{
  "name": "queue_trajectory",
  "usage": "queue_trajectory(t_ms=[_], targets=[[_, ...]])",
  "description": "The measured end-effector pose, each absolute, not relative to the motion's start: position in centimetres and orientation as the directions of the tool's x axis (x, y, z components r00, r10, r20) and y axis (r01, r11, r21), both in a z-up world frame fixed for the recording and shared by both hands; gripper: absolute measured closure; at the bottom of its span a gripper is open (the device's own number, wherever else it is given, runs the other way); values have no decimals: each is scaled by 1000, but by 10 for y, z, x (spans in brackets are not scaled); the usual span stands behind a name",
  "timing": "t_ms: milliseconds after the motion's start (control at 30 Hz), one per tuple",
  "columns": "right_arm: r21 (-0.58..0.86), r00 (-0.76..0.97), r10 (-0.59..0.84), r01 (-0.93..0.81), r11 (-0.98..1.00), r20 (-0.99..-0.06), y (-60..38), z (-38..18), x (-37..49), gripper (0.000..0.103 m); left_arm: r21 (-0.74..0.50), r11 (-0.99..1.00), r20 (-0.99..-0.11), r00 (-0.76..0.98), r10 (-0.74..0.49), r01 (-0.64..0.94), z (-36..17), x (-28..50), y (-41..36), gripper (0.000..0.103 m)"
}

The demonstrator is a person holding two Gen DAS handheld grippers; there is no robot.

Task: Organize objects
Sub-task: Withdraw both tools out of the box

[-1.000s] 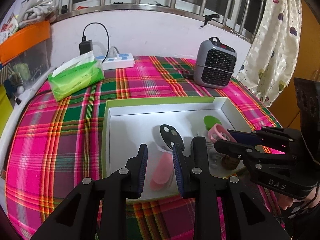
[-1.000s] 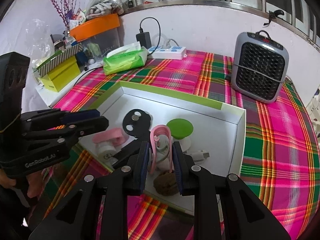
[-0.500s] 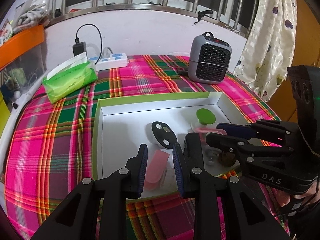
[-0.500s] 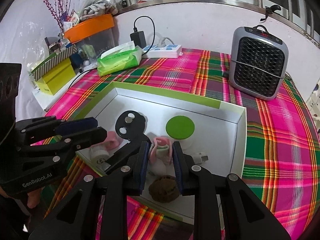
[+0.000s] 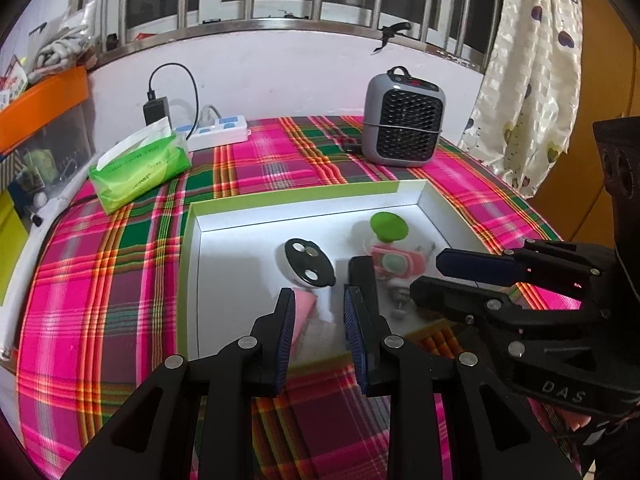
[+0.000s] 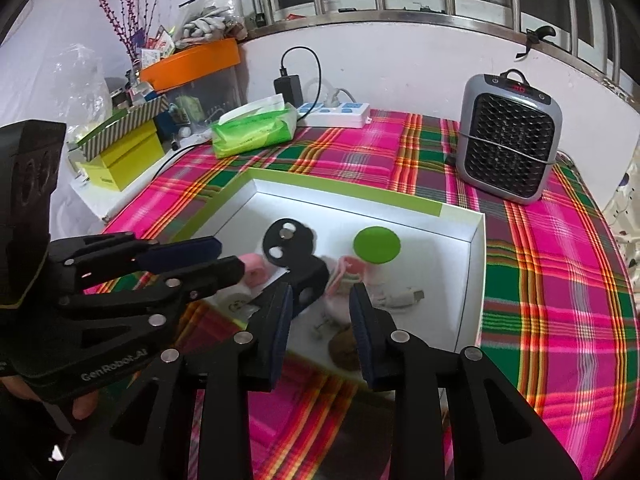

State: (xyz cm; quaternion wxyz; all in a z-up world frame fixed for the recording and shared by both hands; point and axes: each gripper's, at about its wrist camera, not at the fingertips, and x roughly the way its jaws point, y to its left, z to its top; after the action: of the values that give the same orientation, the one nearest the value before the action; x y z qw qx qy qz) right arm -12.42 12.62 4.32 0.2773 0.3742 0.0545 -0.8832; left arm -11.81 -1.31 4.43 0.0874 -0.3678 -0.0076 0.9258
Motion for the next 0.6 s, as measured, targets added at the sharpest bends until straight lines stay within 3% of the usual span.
queue_trajectory(t_ms=[367, 600], targets=[[93, -579, -437, 527, -845, -689, 129, 44, -91, 66, -104, -980, -672, -714, 197, -173, 43, -87, -7, 80], [91, -538, -415, 527, -845, -733, 128, 28, -83, 64, -108, -977, -719, -663, 206, -186, 23, -80, 1, 80]])
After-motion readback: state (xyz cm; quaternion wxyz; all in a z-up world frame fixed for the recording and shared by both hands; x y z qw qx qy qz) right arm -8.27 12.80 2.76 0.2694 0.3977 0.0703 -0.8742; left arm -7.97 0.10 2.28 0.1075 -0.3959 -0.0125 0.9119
